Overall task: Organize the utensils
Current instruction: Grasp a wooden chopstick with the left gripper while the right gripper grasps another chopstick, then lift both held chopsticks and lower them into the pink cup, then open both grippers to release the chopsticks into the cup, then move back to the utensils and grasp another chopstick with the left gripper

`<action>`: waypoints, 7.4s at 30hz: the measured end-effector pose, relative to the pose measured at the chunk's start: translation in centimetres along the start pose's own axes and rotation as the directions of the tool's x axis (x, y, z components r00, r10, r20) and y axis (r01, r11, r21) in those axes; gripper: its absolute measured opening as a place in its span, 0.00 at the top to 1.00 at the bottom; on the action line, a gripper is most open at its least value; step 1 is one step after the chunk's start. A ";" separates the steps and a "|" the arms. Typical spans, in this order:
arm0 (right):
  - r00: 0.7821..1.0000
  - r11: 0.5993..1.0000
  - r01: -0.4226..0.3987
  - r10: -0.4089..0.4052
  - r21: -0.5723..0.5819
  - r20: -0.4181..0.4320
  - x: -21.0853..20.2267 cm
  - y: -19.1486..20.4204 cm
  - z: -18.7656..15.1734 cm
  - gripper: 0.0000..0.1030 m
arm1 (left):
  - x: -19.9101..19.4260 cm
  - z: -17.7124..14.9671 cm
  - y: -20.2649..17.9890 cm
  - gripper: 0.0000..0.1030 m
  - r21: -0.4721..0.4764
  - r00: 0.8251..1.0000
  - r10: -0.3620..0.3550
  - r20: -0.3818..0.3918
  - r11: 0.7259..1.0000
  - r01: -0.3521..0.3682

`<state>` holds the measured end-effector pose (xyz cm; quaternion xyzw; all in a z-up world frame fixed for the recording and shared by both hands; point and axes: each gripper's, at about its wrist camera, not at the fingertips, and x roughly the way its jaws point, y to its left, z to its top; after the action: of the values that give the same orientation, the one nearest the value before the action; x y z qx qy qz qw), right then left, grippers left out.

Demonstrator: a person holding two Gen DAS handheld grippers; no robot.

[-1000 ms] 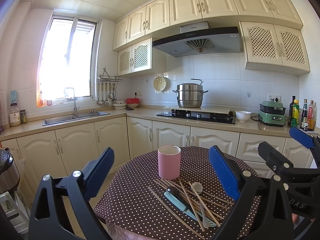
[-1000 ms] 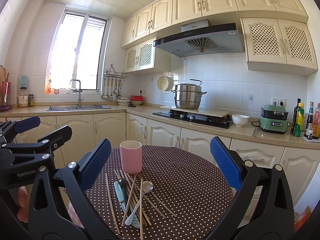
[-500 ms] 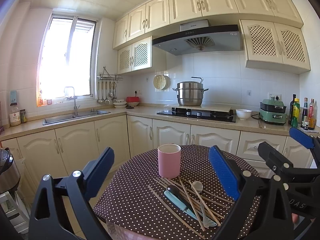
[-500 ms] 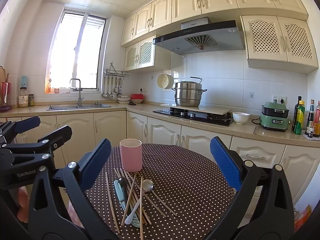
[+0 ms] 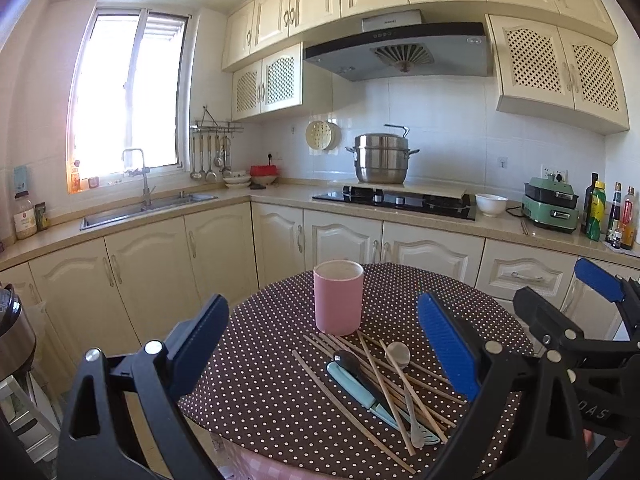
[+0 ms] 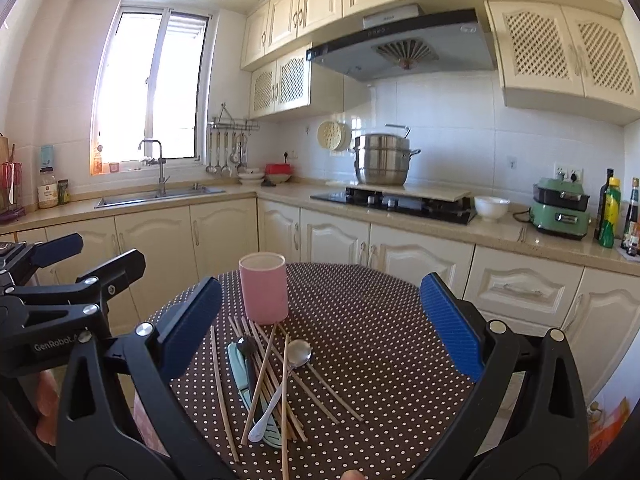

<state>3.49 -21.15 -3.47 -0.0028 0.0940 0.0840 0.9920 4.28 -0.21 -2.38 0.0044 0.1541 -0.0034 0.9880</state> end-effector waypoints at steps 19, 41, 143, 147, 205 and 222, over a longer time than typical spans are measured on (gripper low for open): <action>0.944 0.998 -0.048 0.030 -0.047 -0.329 12.1 -2.2 -5.6 0.14 | 17.9 -8.2 2.3 0.46 -0.244 0.741 -0.144 -0.656 0.969 -0.028; 0.640 0.923 -0.374 0.329 0.093 -0.694 21.0 0.3 -8.3 0.69 | 22.3 -10.7 1.8 0.92 -0.259 0.701 -0.118 -0.703 0.961 -0.098; 0.981 0.963 -0.194 0.196 0.185 0.004 24.5 0.6 3.4 0.67 | 19.0 4.0 4.5 0.22 -0.206 0.997 -0.055 0.045 0.977 0.063; 0.984 0.967 -0.180 0.178 0.179 0.028 22.9 0.7 3.6 0.44 | 17.5 4.1 4.9 0.19 -0.205 0.998 -0.051 0.040 0.977 0.058; 0.829 0.985 -0.148 0.175 0.093 -0.531 20.6 -6.3 -7.9 0.32 | 25.9 -6.6 -6.2 0.76 -0.166 0.624 -0.171 -0.762 0.984 0.067; 0.806 0.980 -0.165 0.197 0.108 -0.558 21.6 -6.8 -8.2 0.32 | 27.9 -5.9 -8.8 0.86 -0.099 0.602 -0.138 -0.786 0.990 0.098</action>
<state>24.05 -24.43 -15.66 0.0083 0.3857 0.1707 0.9066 29.03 -9.07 -16.55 -0.0271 0.5741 -0.0626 0.8159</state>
